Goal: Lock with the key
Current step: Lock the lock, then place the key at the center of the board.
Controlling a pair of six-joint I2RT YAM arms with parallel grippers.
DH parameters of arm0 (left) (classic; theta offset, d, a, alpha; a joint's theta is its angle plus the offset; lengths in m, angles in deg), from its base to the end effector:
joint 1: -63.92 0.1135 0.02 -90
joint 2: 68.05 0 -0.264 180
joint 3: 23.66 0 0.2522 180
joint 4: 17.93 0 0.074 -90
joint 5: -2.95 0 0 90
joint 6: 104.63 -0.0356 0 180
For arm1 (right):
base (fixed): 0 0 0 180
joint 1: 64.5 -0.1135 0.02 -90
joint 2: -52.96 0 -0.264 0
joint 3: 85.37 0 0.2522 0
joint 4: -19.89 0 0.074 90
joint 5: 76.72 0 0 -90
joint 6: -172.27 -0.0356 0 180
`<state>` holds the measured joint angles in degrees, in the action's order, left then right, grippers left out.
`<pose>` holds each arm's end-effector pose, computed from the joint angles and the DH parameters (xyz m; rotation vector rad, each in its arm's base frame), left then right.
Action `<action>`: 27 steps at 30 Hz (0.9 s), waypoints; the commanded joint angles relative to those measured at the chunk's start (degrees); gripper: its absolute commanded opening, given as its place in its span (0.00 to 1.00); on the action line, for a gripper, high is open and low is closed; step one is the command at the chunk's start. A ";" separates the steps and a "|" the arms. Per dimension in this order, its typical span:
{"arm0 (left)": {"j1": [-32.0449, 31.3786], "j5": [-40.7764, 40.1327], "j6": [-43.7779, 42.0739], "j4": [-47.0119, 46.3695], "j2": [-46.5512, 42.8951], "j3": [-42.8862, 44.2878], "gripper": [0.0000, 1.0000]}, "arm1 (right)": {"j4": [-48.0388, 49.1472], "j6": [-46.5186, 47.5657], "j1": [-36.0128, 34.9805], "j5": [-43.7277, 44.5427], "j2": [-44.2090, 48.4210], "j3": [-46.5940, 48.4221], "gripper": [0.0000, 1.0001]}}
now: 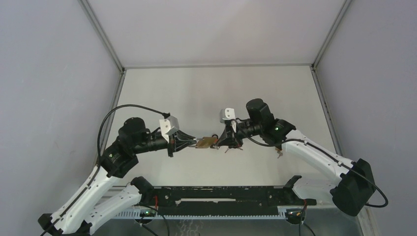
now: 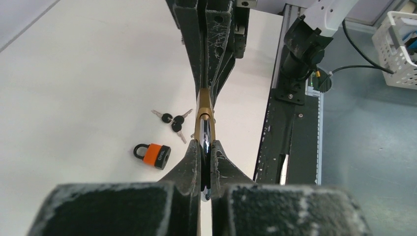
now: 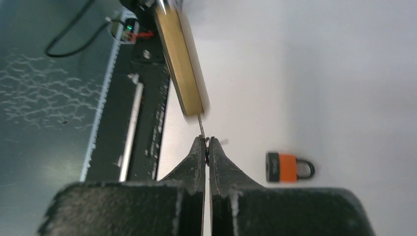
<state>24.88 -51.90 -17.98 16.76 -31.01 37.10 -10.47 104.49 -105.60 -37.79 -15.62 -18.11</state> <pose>0.0969 -0.1050 0.3544 1.0734 1.4864 -0.9832 0.1760 0.1903 0.3028 -1.5184 1.4366 1.1367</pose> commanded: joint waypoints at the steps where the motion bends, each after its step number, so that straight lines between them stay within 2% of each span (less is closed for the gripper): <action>1: 2.50 0.37 -6.13 0.91 -0.68 10.02 0.00 | -1.07 2.39 4.34 4.43 2.69 -3.65 0.00; 7: 3.82 -0.57 -10.48 6.12 -1.36 12.29 0.00 | 3.24 -2.70 10.19 7.26 3.84 -6.65 0.00; 12: 3.81 -3.20 -9.25 6.08 -3.88 9.34 0.00 | 6.94 -20.64 17.40 7.13 3.39 -7.39 0.00; 14: 3.86 -3.52 -7.62 5.32 -5.69 7.09 0.00 | 4.68 -27.64 18.91 11.54 4.11 -8.57 0.00; 18: 3.84 -4.00 -4.72 2.19 -8.82 2.63 0.00 | -1.98 -34.54 20.91 18.80 6.20 -12.27 0.00; 20: 3.85 -3.66 -3.38 0.52 -10.00 0.75 0.00 | -2.54 -36.84 23.74 19.12 7.43 -14.91 0.00; 22: 3.82 -3.49 -1.79 -1.43 -10.91 -0.96 0.00 | -0.62 -38.27 29.70 17.91 7.65 -17.57 0.00; 27: 3.81 -3.27 2.03 -4.56 -13.17 -3.81 0.00 | 5.99 -39.03 40.08 16.70 -2.07 -17.38 0.00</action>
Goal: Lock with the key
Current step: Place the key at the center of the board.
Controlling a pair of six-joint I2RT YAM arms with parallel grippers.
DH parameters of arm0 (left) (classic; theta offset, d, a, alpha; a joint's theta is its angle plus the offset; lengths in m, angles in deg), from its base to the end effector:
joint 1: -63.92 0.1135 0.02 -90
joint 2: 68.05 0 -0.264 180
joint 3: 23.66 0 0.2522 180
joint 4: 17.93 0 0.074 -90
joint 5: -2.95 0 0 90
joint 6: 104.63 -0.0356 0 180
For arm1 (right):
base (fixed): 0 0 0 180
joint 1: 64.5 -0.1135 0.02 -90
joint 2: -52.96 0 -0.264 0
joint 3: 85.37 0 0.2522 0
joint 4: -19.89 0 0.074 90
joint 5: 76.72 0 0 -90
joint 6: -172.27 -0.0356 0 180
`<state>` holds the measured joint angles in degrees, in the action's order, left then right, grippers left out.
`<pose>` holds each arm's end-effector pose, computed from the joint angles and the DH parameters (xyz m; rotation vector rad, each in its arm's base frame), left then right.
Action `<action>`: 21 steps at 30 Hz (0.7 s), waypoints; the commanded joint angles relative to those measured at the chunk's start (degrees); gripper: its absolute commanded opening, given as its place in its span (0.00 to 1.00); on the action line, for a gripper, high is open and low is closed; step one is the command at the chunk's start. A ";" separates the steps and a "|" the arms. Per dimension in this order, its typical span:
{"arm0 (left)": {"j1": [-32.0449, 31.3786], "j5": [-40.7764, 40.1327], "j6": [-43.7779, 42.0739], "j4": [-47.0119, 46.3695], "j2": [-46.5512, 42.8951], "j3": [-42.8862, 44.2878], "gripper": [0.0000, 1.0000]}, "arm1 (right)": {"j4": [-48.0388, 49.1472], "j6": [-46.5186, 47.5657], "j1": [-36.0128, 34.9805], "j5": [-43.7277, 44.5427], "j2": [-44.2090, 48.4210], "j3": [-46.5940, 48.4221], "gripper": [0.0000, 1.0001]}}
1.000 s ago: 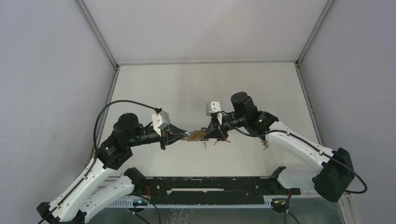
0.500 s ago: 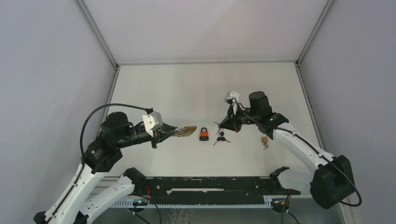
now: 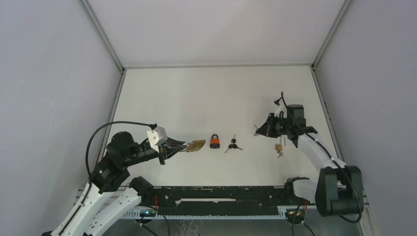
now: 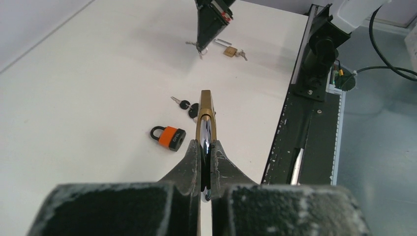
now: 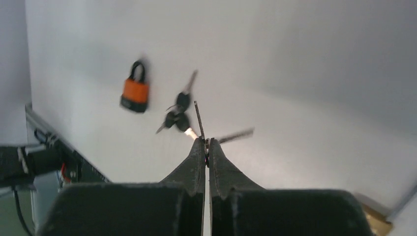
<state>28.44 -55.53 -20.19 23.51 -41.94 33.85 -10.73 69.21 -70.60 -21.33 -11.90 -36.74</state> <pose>0.0714 -0.0738 0.3429 1.0014 1.4940 -0.8561 0.2172 0.0436 0.2066 -0.1467 2.3699 0.8791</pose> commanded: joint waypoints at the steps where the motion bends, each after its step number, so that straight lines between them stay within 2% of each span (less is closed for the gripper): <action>1: 0.24 0.31 4.65 -11.22 -2.72 -0.69 0.00 | 6.80 -3.73 6.94 0.05 -8.17 1.59 0.00; 5: 0.31 -0.50 4.32 -9.63 -4.18 -0.66 0.00 | 8.73 -3.45 10.90 0.08 -15.29 3.61 0.00; 15: 0.27 -0.71 4.34 -10.98 -4.66 -1.47 0.00 | 8.44 -3.44 11.71 2.85 -29.55 12.43 0.00; 21: 0.28 -0.72 4.35 -11.14 -4.44 -1.40 0.00 | 4.08 -3.64 12.26 3.36 -37.18 20.28 0.00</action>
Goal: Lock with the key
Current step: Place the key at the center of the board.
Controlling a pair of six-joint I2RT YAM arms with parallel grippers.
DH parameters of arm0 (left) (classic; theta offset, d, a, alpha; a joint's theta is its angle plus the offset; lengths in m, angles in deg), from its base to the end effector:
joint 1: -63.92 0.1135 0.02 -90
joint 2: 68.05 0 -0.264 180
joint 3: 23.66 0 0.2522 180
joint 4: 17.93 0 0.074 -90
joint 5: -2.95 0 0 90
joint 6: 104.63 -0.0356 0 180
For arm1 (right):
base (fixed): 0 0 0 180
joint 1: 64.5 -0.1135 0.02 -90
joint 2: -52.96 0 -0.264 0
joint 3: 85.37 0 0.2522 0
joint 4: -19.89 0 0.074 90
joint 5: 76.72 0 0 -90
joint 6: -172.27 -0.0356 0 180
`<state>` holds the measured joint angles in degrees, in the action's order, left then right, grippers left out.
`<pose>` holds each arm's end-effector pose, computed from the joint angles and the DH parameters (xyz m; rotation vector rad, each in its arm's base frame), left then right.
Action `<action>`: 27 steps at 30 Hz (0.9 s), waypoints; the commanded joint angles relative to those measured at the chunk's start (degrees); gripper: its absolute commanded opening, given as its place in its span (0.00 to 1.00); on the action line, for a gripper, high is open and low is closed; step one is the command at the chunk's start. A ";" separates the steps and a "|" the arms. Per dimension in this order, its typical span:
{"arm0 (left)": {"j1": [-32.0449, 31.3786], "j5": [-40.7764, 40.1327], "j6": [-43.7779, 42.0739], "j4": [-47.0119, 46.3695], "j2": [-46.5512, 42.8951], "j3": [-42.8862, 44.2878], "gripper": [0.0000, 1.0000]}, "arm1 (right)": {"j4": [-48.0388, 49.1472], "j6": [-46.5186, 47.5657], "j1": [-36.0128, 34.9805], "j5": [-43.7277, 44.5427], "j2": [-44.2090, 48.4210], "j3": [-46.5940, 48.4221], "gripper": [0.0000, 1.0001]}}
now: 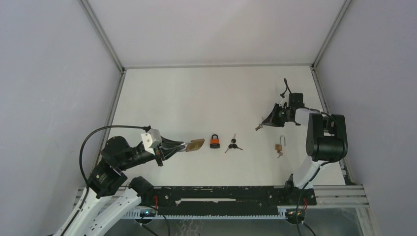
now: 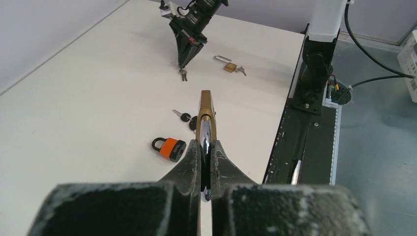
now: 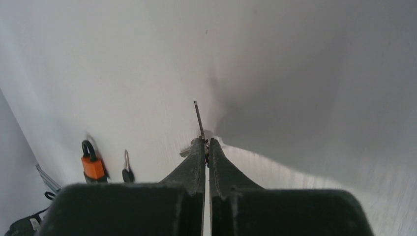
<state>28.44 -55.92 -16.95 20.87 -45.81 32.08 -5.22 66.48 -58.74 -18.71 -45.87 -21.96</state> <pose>0.0626 -0.0672 0.3430 0.9445 1.4463 -0.8825 0.3176 -0.0131 0.1375 0.2902 2.5618 0.7932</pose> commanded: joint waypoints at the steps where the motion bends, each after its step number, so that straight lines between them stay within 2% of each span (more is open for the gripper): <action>1: 0.26 -0.32 1.10 -8.67 -0.51 0.38 0.00 | -2.34 -0.83 0.39 0.82 -4.62 6.98 0.00; 4: 0.26 -0.32 1.10 -8.78 -0.36 0.54 0.00 | -5.06 -0.48 0.46 2.04 -7.94 10.28 0.01; 9: 0.32 -0.41 1.02 -8.53 -0.21 0.56 0.00 | -7.20 -0.30 0.57 2.02 -10.77 13.83 0.09; 18: 0.32 -0.31 0.76 -8.69 0.04 0.48 0.00 | -11.84 1.36 1.35 3.59 -13.46 18.95 0.33; 23: 0.34 -0.31 0.45 -8.56 -0.04 0.47 0.00 | -14.03 2.16 1.65 6.11 -10.43 20.16 0.44; 27: 0.35 0.20 -0.93 -7.79 -0.09 0.50 0.00 | -17.47 6.37 -1.60 12.63 -1.54 21.10 0.52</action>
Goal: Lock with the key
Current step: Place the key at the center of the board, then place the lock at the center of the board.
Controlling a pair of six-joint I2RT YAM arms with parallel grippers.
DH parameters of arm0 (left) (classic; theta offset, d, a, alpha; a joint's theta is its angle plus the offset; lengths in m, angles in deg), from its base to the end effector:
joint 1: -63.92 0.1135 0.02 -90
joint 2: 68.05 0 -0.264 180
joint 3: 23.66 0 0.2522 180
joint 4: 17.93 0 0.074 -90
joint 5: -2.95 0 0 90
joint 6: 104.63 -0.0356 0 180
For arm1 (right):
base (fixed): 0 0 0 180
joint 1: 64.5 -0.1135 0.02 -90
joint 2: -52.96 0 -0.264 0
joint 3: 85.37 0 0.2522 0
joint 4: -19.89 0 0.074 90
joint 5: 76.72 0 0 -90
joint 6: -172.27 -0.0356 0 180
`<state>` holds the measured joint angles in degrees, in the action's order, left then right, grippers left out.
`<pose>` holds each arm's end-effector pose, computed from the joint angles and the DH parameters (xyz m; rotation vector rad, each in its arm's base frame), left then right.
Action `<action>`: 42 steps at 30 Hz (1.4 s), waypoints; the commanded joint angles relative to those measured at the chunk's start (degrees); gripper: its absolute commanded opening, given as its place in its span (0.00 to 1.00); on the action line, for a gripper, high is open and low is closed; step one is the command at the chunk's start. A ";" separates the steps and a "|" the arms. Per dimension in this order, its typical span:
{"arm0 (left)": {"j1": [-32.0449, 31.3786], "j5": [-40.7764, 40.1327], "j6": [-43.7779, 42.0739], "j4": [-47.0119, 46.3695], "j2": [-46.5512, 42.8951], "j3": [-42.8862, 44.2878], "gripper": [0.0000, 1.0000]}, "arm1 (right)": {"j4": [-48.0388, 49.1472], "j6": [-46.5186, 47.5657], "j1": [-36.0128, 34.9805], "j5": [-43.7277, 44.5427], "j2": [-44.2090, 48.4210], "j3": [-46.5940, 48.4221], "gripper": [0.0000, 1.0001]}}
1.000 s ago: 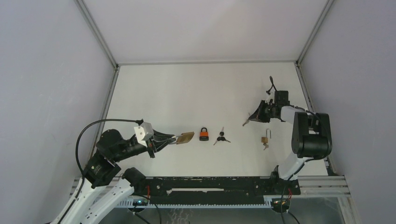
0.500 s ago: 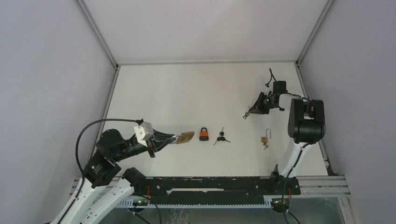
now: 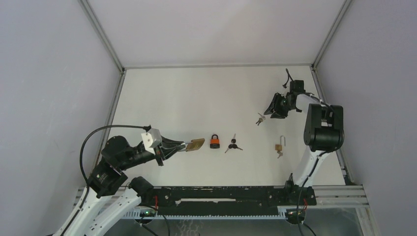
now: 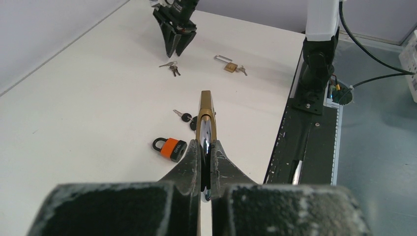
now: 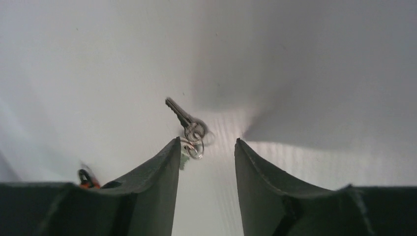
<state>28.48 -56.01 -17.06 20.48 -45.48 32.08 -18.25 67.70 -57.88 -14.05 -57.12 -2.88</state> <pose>0.0638 -0.0679 0.3433 0.9439 1.4450 -0.8792 0.3769 -0.0273 0.1484 0.3541 2.6532 0.6882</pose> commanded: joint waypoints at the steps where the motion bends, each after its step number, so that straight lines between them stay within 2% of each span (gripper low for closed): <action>1: 0.31 0.75 -1.61 -7.29 -0.37 0.40 0.00 | -4.94 7.50 -4.81 9.73 13.22 1.96 0.55; 2: 0.33 1.15 -2.30 -7.20 -0.49 0.26 0.00 | -5.09 10.65 -7.91 11.16 17.28 1.77 0.61; 3: 0.29 1.46 -2.89 -7.17 -0.49 0.15 0.00 | -4.91 13.68 -11.84 11.83 21.12 1.53 0.72; 4: 0.27 1.76 -3.41 -7.16 -0.65 0.13 0.00 | -4.46 17.97 -16.01 11.75 26.74 1.21 0.91; 5: 0.30 1.95 -4.15 -7.07 -0.61 0.09 0.00 | -3.97 22.30 -20.51 10.11 30.77 0.82 0.98; 7: 0.20 2.66 -5.02 -6.85 -0.72 0.15 0.00 | -3.53 31.37 -30.16 2.84 37.29 -0.18 0.99; 10: 0.20 3.55 -5.36 -6.65 -0.80 -0.03 0.00 | -5.13 43.79 -45.17 -11.05 42.30 -0.53 0.99; 13: 0.22 3.99 -5.30 -6.42 -1.04 0.01 0.00 | -3.44 46.19 -54.83 -13.42 42.62 -0.57 0.99; 18: 0.20 4.35 -5.26 -5.48 -1.10 0.47 0.00 | -1.98 45.38 -61.01 -9.42 39.05 1.74 0.99; 23: 0.24 4.56 -5.12 -5.48 -0.97 0.47 0.00 | -2.58 44.58 -63.02 -7.54 33.95 5.49 0.95; 31: 0.22 4.73 -5.11 -5.57 -0.70 0.56 0.00 | -3.18 43.20 -63.37 -11.30 29.38 9.25 0.82; 33: 0.20 4.72 -5.04 -5.57 -0.70 0.54 0.00 | -4.06 43.08 -63.49 -12.03 28.40 10.30 0.68; 36: 0.24 4.72 -5.05 -5.57 -0.57 0.65 0.00 | -4.89 43.16 -63.61 -12.52 27.69 10.90 0.36; 38: 0.23 4.70 -4.97 -5.57 -0.50 0.65 0.00 | -5.35 43.45 -63.60 -13.03 27.71 10.88 0.21; 40: 0.20 4.41 -4.51 -5.80 -0.50 0.45 0.00 | -5.59 43.26 -63.36 -13.55 28.00 10.86 0.01; 42: 0.25 2.92 -2.65 -6.63 -0.49 -0.01 0.00 | -5.29 41.26 -62.07 -14.13 28.44 10.82 0.00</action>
<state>28.74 -53.12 -21.65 22.25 -45.59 32.08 -25.79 111.04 -121.18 -27.65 -29.45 5.82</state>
